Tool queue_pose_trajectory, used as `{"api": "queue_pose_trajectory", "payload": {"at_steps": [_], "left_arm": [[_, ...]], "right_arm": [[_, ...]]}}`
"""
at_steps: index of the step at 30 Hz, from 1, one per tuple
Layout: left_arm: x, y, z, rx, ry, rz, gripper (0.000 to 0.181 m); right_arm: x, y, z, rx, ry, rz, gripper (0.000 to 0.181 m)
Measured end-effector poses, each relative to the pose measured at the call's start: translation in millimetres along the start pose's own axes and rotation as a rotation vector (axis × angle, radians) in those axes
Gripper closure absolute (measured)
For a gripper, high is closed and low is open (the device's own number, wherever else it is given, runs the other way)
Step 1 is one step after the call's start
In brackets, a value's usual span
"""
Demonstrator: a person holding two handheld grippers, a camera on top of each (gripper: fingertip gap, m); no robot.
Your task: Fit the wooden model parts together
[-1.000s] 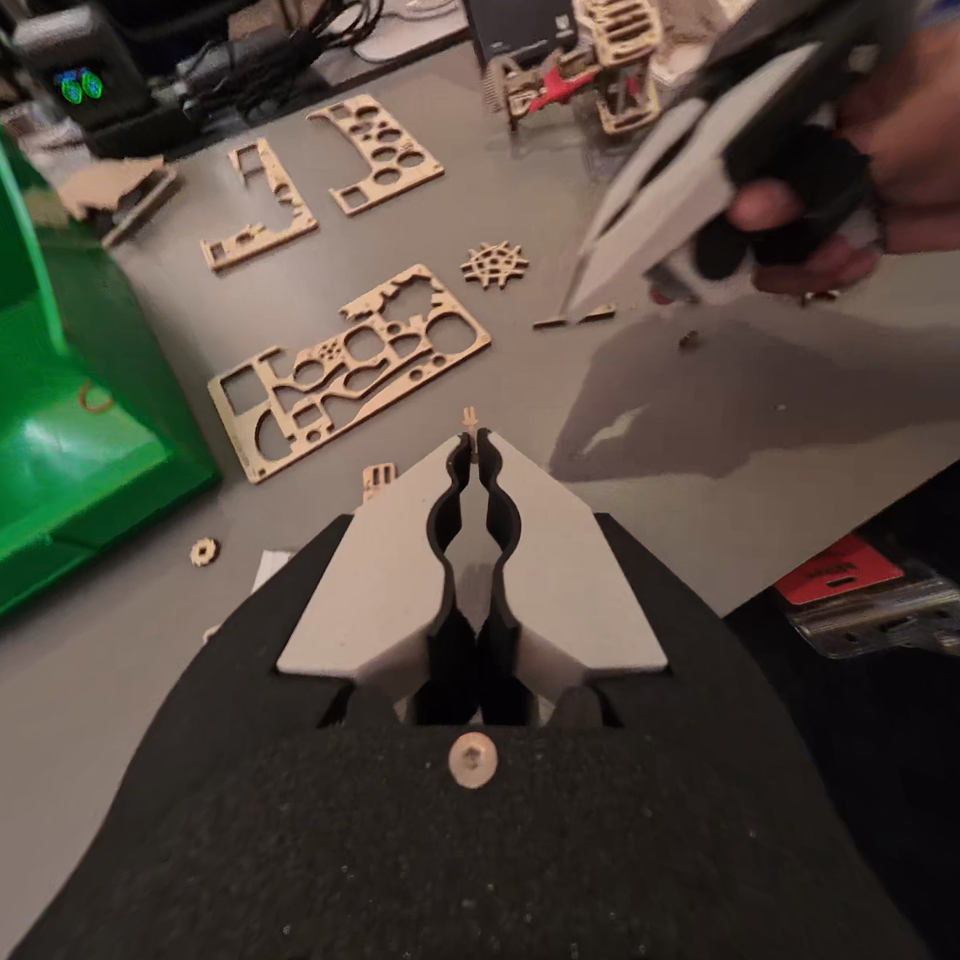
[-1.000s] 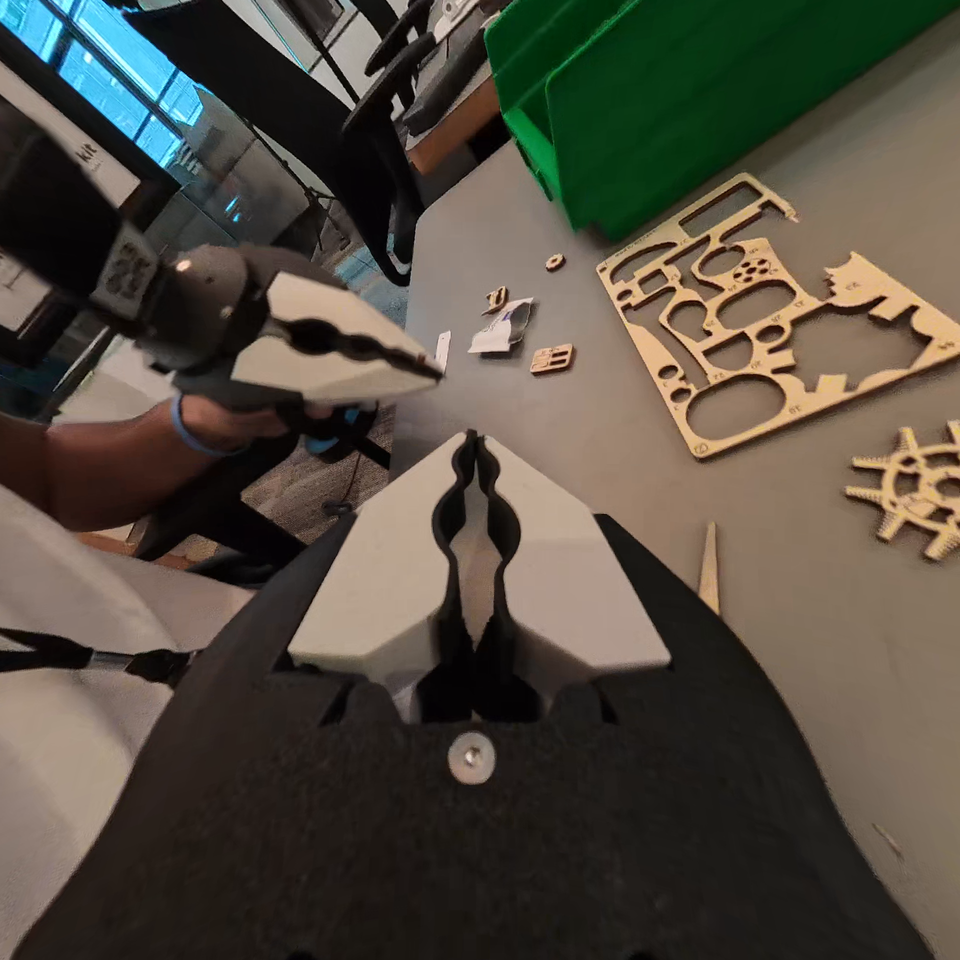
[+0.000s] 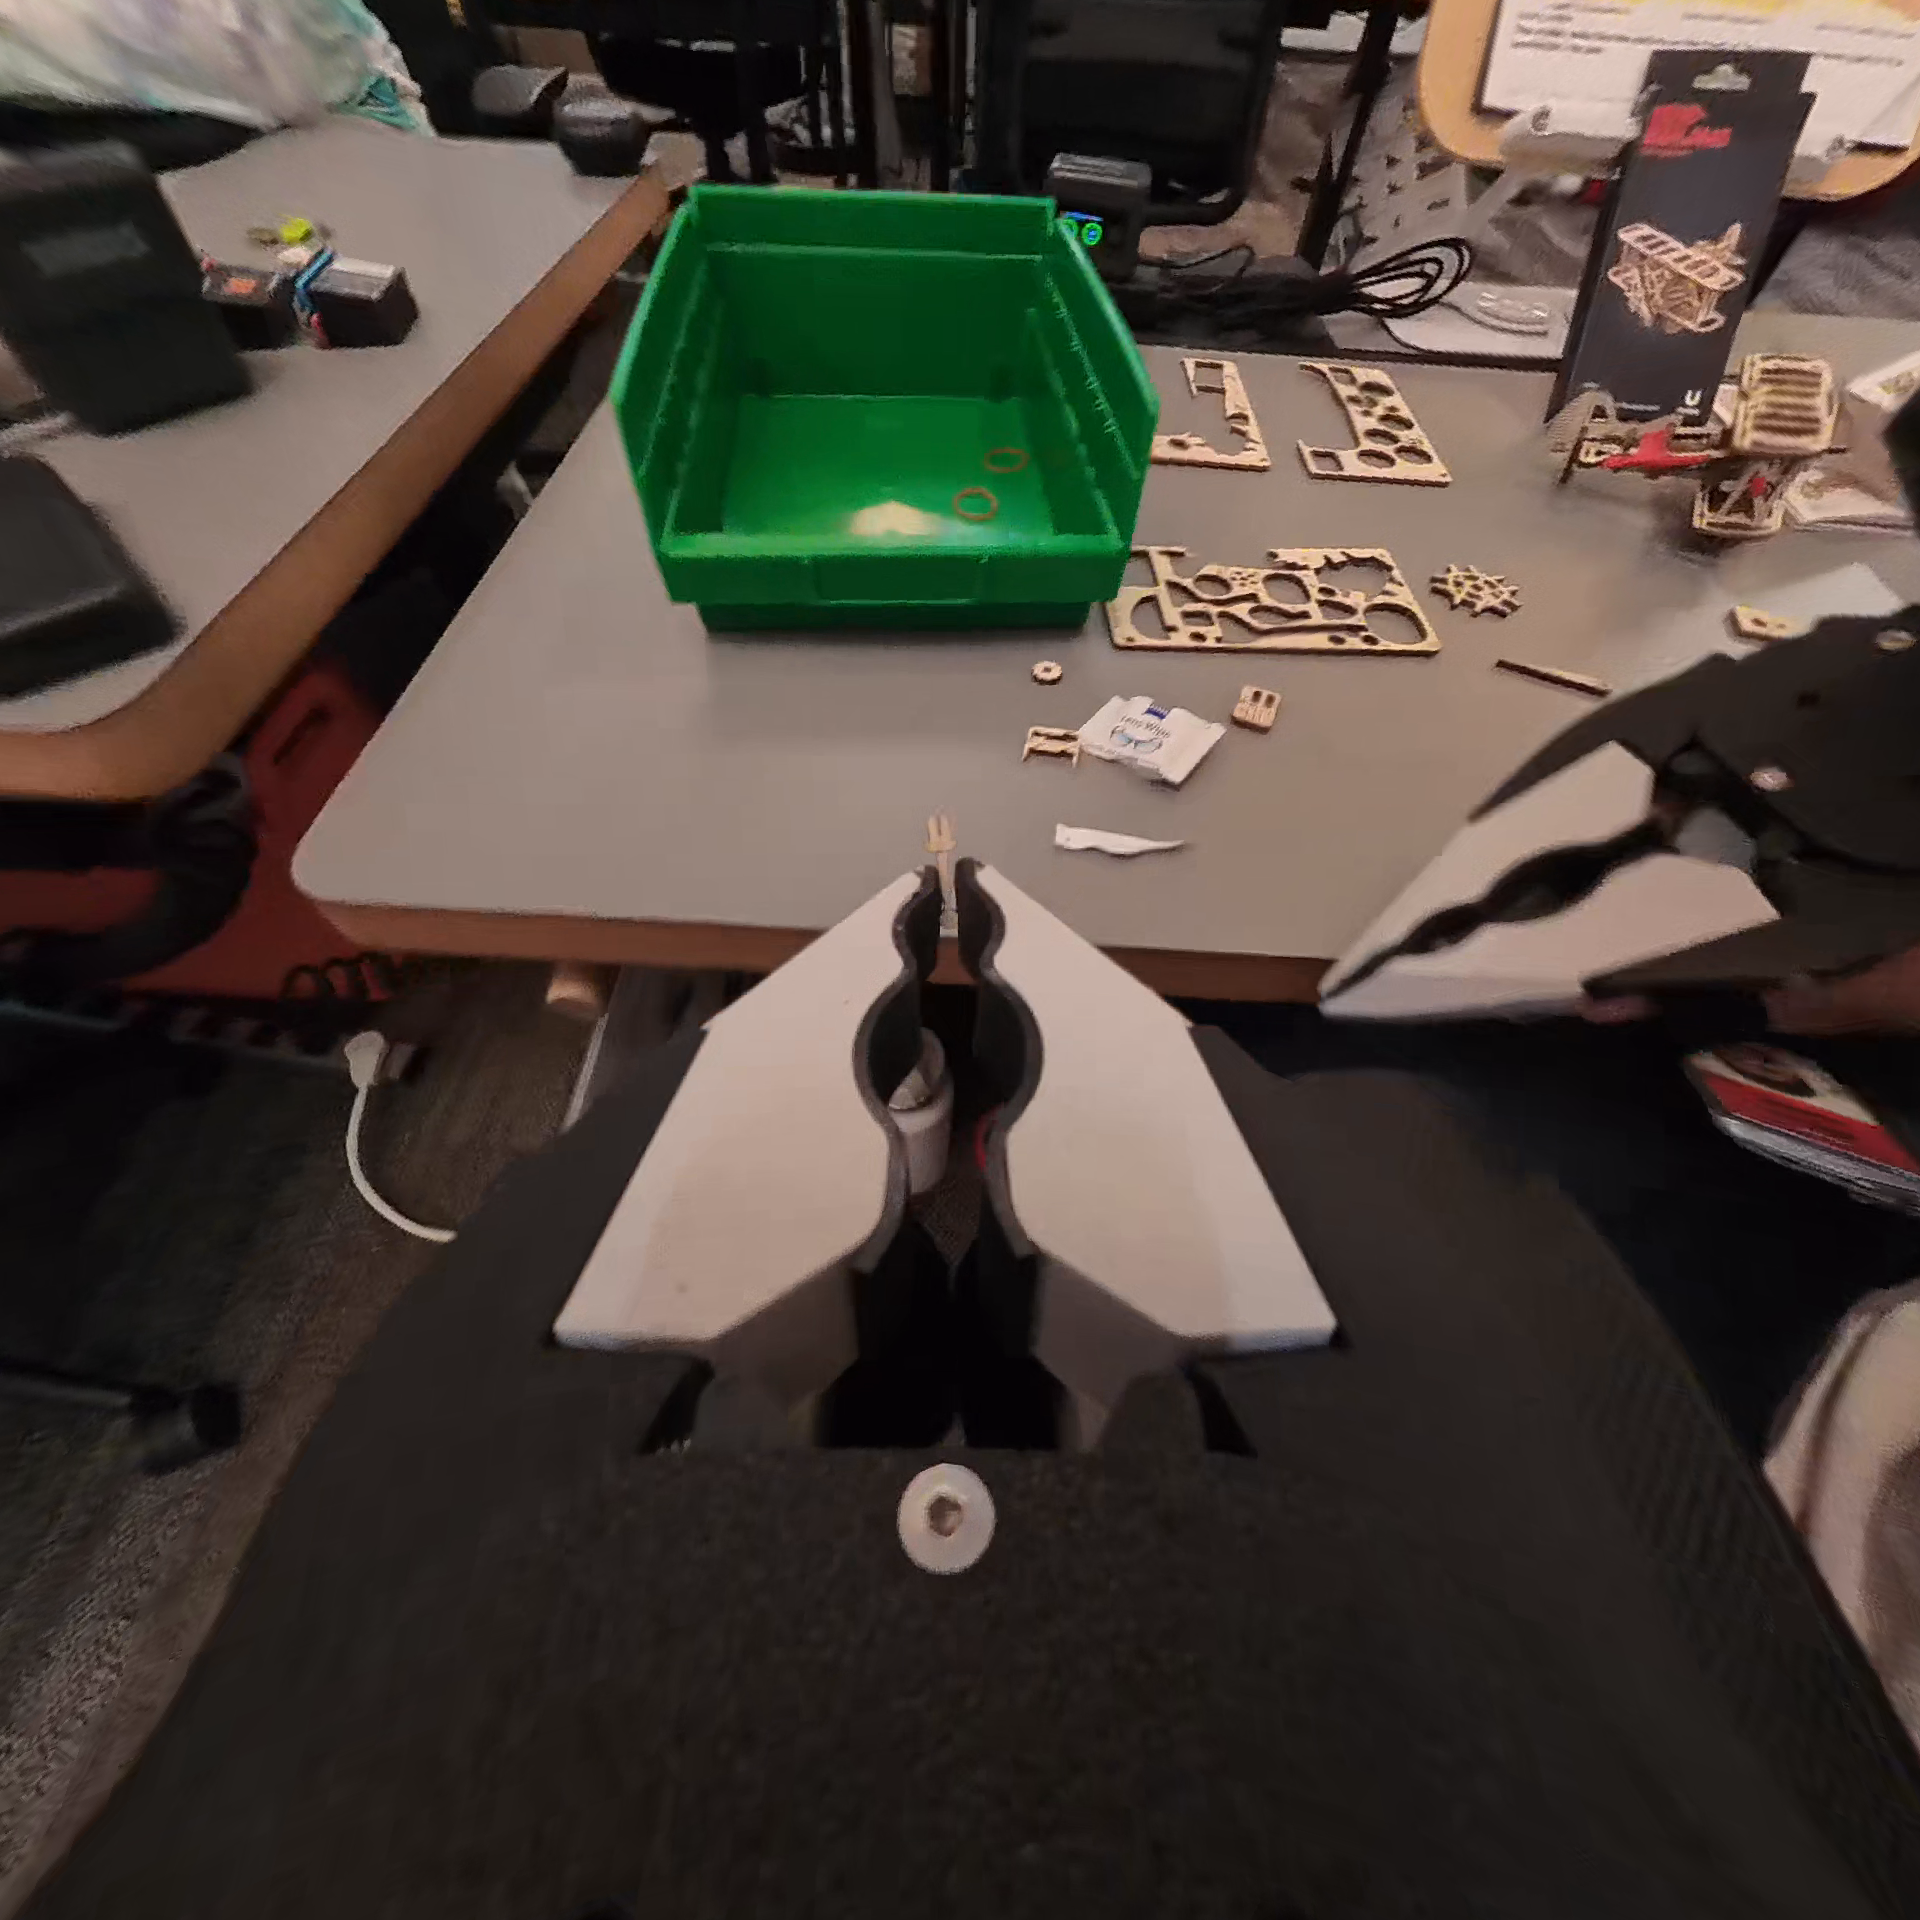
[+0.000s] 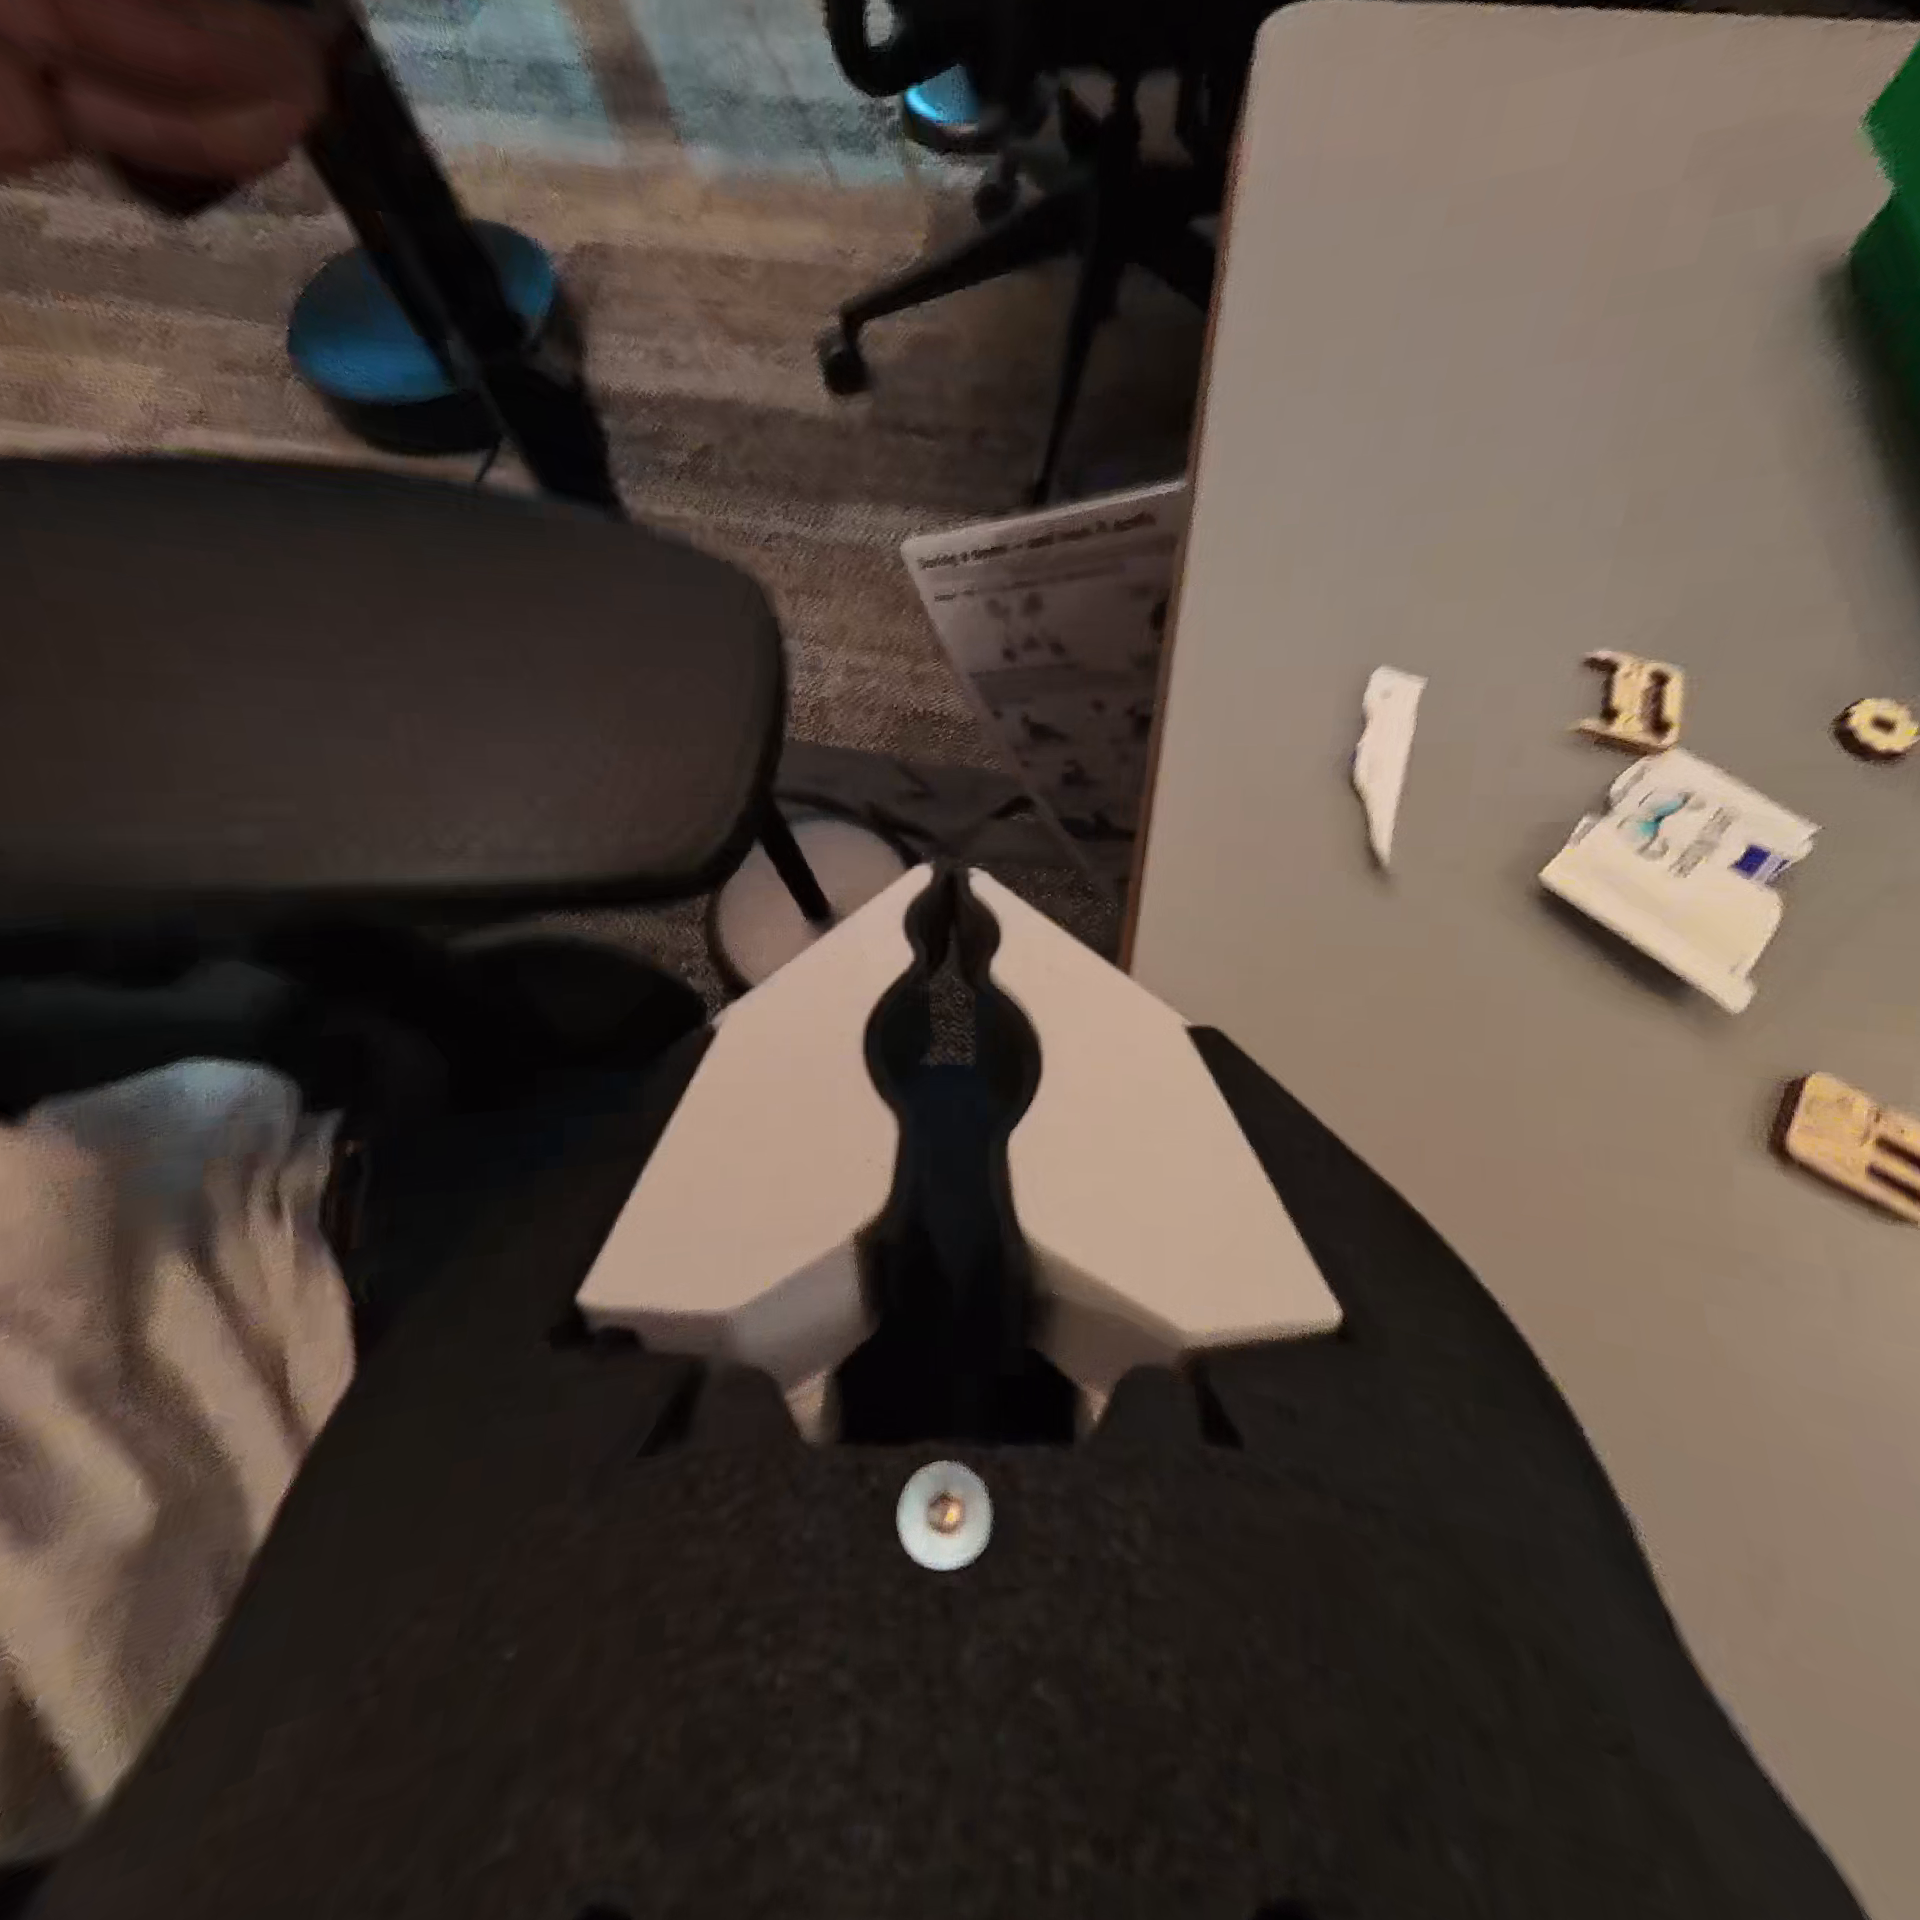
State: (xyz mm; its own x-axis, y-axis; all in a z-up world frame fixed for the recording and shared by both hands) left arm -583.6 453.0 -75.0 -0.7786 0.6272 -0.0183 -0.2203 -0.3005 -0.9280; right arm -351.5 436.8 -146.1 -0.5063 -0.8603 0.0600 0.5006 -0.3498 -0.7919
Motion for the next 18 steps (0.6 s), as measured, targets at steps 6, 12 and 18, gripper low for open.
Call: {"api": "queue_pose_trajectory", "payload": {"at_steps": [6,12,18], "left_arm": [[-0.1,19.7,30.2,0.020,-0.012,0.107,0.181],[-36.4,41.5,60.8,0.075,-0.132,0.138,0.180],[-30.7,70.4,88.1,0.109,-0.306,0.114,0.181]], "right_arm": [[-3.1,-53.2,-43.9,-0.102,-0.120,-0.061,0.181],[34.9,-39.0,-164.1,-0.036,-0.311,-0.134,0.175],[19.3,52.8,-333.2,0.562,-0.488,0.209,0.152]]}}
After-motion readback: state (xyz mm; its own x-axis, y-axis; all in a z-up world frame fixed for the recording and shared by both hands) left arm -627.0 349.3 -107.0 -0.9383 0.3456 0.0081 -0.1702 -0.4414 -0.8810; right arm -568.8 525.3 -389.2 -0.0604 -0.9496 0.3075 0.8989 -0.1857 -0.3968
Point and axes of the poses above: each gripper's, where its closed fingertips meet, z back along the fingers, y out of its underside, x = y × z across the jaws, the point moved 10 cm from there along z, back along the fingers, and after that the axes turned 1 degree about -z, right-handed, at the moved point
